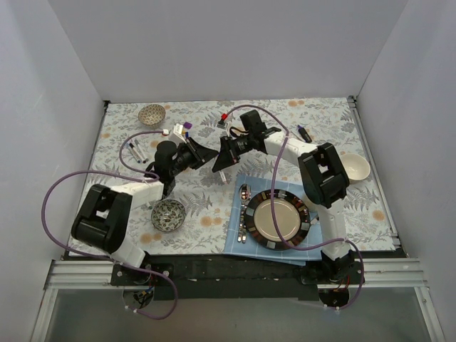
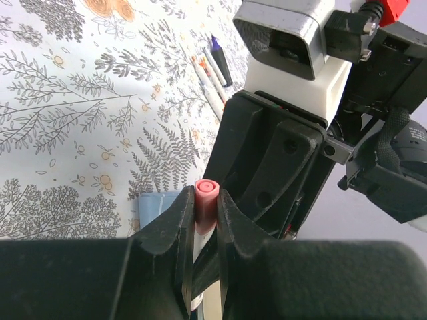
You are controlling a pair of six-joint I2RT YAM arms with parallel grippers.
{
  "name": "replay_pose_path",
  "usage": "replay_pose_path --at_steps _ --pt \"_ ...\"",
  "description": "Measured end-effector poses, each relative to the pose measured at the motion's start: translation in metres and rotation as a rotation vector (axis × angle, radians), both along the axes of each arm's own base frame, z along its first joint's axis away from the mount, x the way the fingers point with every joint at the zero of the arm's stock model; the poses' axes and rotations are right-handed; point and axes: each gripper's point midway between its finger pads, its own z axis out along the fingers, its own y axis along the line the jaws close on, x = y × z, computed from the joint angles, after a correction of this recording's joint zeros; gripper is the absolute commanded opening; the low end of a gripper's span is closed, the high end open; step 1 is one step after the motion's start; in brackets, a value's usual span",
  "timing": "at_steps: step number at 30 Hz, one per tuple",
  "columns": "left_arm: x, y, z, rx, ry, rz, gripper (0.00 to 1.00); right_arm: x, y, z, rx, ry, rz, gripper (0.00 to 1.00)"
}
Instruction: Open the pen caps
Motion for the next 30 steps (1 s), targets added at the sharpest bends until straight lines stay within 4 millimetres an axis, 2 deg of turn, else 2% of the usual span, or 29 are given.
replay_pose_path --at_steps 5,9,10,11,12,14,16,17,19,21,24,27,30 --pt "-0.003 0.015 0.017 0.029 -0.023 0.051 0.00 -0.005 0.008 0.015 0.060 -0.041 0.034 0.01" --pt "0.007 0.027 0.032 0.055 -0.025 0.052 0.00 0.002 0.017 0.025 0.104 -0.113 0.027 0.01" --pt "0.020 0.036 0.041 0.070 -0.052 0.104 0.00 -0.001 0.017 0.026 0.113 -0.109 0.040 0.01" --pt "0.041 0.056 0.057 0.086 -0.096 0.186 0.00 -0.009 0.013 0.025 0.115 -0.075 0.064 0.01" --pt "0.062 0.082 0.077 0.103 -0.151 0.279 0.00 -0.017 0.011 0.023 0.114 -0.046 0.083 0.01" --pt "0.091 0.127 0.118 0.141 -0.259 0.438 0.00 -0.031 0.009 0.018 0.104 0.009 0.115 0.01" --pt "0.105 0.162 0.154 0.184 -0.359 0.557 0.00 -0.040 0.009 0.018 0.101 0.041 0.140 0.01" --pt "0.107 0.169 0.165 0.204 -0.393 0.588 0.00 -0.043 0.009 0.019 0.106 0.041 0.152 0.01" --pt "0.106 0.172 0.171 0.242 -0.420 0.607 0.00 -0.046 0.009 0.018 0.093 0.032 0.161 0.01" --pt "0.106 0.170 0.161 0.272 -0.394 0.602 0.00 -0.036 0.010 0.016 0.055 -0.016 0.146 0.01" --pt "0.108 0.166 0.126 0.299 -0.284 0.579 0.00 0.002 0.005 0.010 -0.043 -0.190 0.063 0.01" --pt "0.114 0.164 0.074 0.313 -0.131 0.555 0.00 0.041 -0.019 0.001 -0.157 -0.342 -0.037 0.01" --pt "0.118 0.162 0.006 0.334 0.063 0.517 0.00 0.080 -0.057 -0.010 -0.286 -0.453 -0.146 0.01"
